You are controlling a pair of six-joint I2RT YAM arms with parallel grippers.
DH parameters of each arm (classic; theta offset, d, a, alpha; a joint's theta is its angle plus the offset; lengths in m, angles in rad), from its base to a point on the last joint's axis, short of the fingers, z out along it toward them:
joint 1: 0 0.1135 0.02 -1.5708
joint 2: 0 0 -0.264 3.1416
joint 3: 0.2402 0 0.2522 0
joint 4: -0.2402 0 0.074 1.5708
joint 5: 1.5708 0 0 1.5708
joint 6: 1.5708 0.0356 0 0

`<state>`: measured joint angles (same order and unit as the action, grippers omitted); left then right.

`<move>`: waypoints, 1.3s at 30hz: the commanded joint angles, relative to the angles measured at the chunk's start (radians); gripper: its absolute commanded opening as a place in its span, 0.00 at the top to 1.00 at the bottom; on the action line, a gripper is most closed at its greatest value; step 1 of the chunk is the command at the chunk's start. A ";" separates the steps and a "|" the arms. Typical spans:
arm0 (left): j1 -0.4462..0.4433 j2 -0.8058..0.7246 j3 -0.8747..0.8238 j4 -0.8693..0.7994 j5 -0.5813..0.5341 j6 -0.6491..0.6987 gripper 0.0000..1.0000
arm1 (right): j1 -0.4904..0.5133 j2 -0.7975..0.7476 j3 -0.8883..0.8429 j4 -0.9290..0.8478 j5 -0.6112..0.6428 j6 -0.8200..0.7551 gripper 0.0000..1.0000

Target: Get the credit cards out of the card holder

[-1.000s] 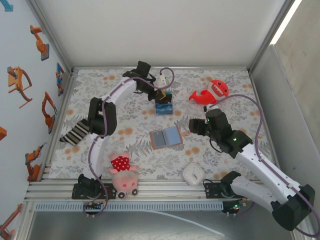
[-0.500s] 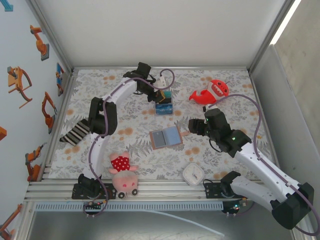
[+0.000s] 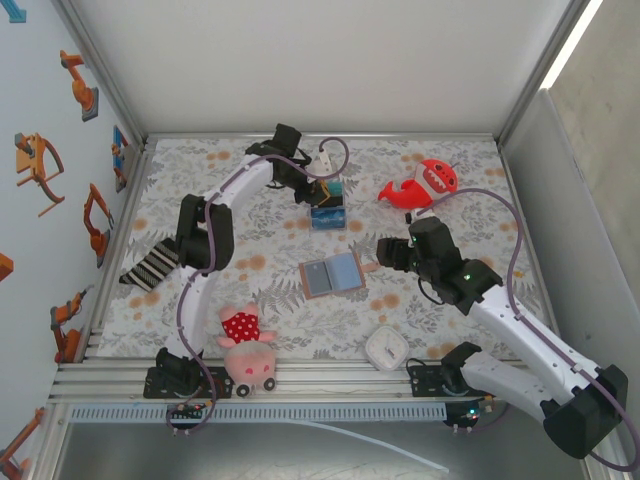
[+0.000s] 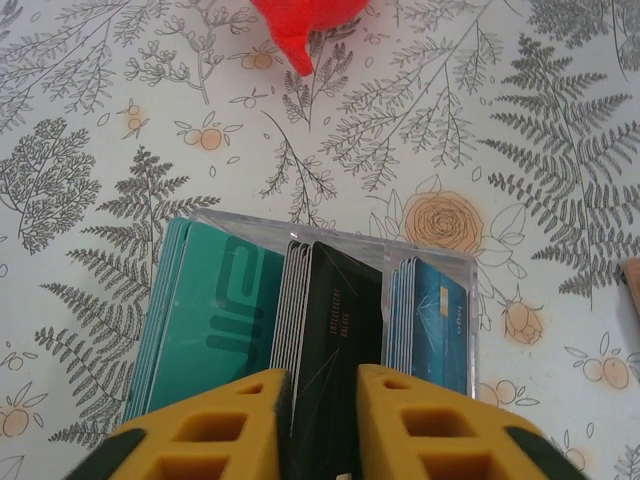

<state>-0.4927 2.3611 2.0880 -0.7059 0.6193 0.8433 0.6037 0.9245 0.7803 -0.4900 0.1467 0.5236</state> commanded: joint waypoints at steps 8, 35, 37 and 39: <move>-0.010 -0.298 -0.281 0.207 -0.003 -0.100 0.27 | -0.005 0.038 0.008 0.010 -0.031 -0.001 0.31; -0.160 -0.997 -1.111 0.728 -0.485 -0.548 0.03 | 0.012 0.169 -0.019 0.121 -0.147 0.005 0.37; -0.169 -1.036 -1.151 0.737 -0.516 -0.605 0.03 | 0.017 0.179 -0.022 0.129 -0.148 0.007 0.37; -0.176 -1.069 -1.190 0.739 -0.552 -0.640 0.03 | 0.021 0.190 -0.023 0.134 -0.148 0.007 0.37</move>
<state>-0.6613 1.3407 0.9344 0.0002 0.1566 0.3103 0.6155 1.1049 0.7696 -0.3851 0.0082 0.5236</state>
